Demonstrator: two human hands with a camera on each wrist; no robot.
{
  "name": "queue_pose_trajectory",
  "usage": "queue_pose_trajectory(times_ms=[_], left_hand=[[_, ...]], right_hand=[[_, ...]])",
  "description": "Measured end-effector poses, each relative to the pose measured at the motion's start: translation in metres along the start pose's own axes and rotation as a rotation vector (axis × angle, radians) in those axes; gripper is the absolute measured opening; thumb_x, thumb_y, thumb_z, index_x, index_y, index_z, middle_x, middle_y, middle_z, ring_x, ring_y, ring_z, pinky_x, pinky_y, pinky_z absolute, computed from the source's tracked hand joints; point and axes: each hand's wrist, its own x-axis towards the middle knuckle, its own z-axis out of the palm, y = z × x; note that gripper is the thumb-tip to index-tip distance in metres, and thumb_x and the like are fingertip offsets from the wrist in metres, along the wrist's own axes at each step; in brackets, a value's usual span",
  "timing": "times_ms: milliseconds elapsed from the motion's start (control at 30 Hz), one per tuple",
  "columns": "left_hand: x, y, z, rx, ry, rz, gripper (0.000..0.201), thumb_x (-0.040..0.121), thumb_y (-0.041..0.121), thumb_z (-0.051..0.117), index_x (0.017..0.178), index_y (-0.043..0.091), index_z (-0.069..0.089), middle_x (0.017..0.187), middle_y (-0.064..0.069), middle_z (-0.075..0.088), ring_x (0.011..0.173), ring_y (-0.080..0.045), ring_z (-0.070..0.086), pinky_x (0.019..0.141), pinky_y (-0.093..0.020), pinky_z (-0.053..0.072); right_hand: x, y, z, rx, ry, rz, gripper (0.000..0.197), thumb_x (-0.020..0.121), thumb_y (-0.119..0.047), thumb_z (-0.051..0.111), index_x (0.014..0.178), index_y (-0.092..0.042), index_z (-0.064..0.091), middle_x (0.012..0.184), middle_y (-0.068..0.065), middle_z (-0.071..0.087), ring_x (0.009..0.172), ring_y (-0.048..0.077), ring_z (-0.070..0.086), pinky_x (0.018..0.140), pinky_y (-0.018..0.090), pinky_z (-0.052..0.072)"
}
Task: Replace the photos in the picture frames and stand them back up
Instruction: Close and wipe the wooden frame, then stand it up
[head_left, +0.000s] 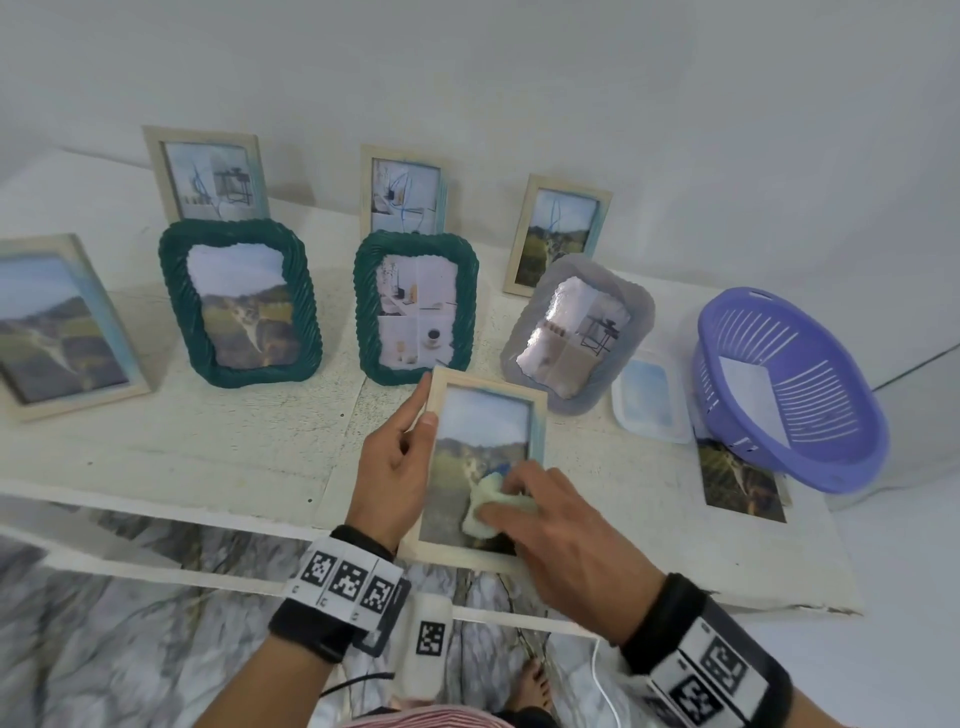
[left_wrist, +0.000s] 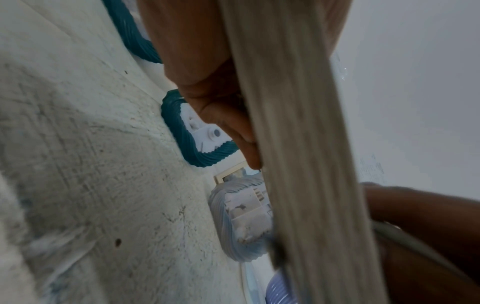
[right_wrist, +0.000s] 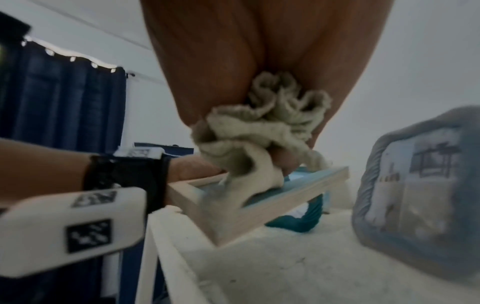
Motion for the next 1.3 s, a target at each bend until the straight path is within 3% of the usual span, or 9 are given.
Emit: queue_pose_trajectory(times_ms=[200, 433, 633, 700, 800, 967, 1033, 1167, 1300], left_hand=[[0.0, 0.008, 0.009, -0.004, -0.032, 0.059, 0.042, 0.103, 0.018, 0.045, 0.142, 0.03, 0.045, 0.058, -0.001, 0.02, 0.047, -0.005, 0.018, 0.043, -0.015, 0.021], [0.008, 0.007, -0.002, -0.007, -0.008, 0.05, 0.041, 0.103, 0.017, 0.045, 0.142, 0.03, 0.047, 0.057, 0.001, 0.027, 0.044, -0.004, 0.018, 0.042, -0.015, 0.021], [0.007, 0.002, 0.008, -0.02, -0.036, 0.037, 0.041, 0.103, 0.022, 0.045, 0.143, 0.032, 0.045, 0.068, -0.005, 0.032, 0.049, -0.006, 0.023, 0.047, -0.017, 0.027], [0.009, 0.0, 0.005, -0.031, -0.063, 0.036, 0.04, 0.102, 0.029, 0.046, 0.141, 0.04, 0.046, 0.079, -0.003, 0.041, 0.059, -0.011, 0.035, 0.057, -0.022, 0.036], [0.008, -0.001, 0.002, -0.012, -0.038, 0.03, 0.04, 0.103, 0.021, 0.046, 0.141, 0.033, 0.048, 0.066, -0.006, 0.032, 0.048, -0.005, 0.024, 0.045, -0.017, 0.027], [0.005, 0.001, 0.007, -0.012, -0.051, 0.041, 0.041, 0.103, 0.02, 0.045, 0.143, 0.03, 0.047, 0.068, -0.004, 0.034, 0.049, -0.008, 0.02, 0.045, -0.018, 0.023], [0.007, 0.001, 0.006, 0.002, -0.045, 0.044, 0.041, 0.103, 0.019, 0.046, 0.142, 0.029, 0.047, 0.066, -0.003, 0.031, 0.049, -0.006, 0.022, 0.046, -0.016, 0.025], [0.004, -0.004, -0.001, -0.009, -0.041, 0.027, 0.041, 0.103, 0.023, 0.045, 0.143, 0.031, 0.047, 0.072, -0.006, 0.035, 0.05, -0.008, 0.023, 0.047, -0.017, 0.028], [0.007, -0.006, 0.003, -0.054, -0.023, 0.021, 0.04, 0.103, 0.023, 0.046, 0.141, 0.035, 0.048, 0.075, -0.006, 0.039, 0.056, -0.014, 0.029, 0.052, -0.021, 0.031]], right_hand=[[0.031, 0.018, -0.012, -0.117, 0.225, 0.258, 0.036, 0.074, 0.005, 0.064, 0.105, -0.014, 0.065, 0.107, 0.012, 0.049, 0.078, 0.026, 0.049, 0.065, 0.035, 0.051], [0.004, 0.007, -0.015, 0.022, -0.064, -0.012, 0.028, 0.088, -0.003, 0.053, 0.108, -0.019, 0.064, 0.115, 0.006, 0.043, 0.085, 0.021, 0.046, 0.069, 0.034, 0.05], [0.021, 0.015, -0.02, -0.082, 0.102, 0.104, 0.033, 0.084, -0.01, 0.041, 0.108, -0.016, 0.063, 0.109, 0.01, 0.046, 0.083, 0.026, 0.048, 0.066, 0.039, 0.053], [0.016, 0.005, -0.013, -0.038, 0.055, 0.03, 0.03, 0.091, -0.015, 0.04, 0.109, -0.017, 0.063, 0.112, 0.009, 0.045, 0.088, 0.023, 0.047, 0.072, 0.034, 0.052], [0.001, -0.003, -0.014, 0.031, -0.086, -0.087, 0.027, 0.091, -0.008, 0.052, 0.113, -0.02, 0.063, 0.116, 0.007, 0.044, 0.093, 0.019, 0.045, 0.073, 0.03, 0.048], [0.013, 0.018, -0.029, -0.077, 0.0, 0.022, 0.045, 0.086, -0.017, 0.025, 0.104, -0.017, 0.067, 0.109, 0.011, 0.049, 0.082, 0.024, 0.046, 0.062, 0.037, 0.051], [0.014, 0.014, -0.026, -0.091, 0.029, 0.025, 0.043, 0.085, -0.015, 0.028, 0.103, -0.016, 0.067, 0.108, 0.012, 0.049, 0.081, 0.025, 0.047, 0.063, 0.039, 0.051], [-0.002, 0.002, -0.018, -0.056, -0.122, -0.057, 0.031, 0.087, -0.006, 0.048, 0.108, -0.022, 0.064, 0.114, 0.005, 0.043, 0.087, 0.019, 0.042, 0.065, 0.033, 0.05], [0.008, 0.011, -0.019, -0.083, 0.032, 0.001, 0.031, 0.085, -0.008, 0.044, 0.104, -0.019, 0.065, 0.108, 0.009, 0.048, 0.082, 0.022, 0.046, 0.059, 0.035, 0.051]])
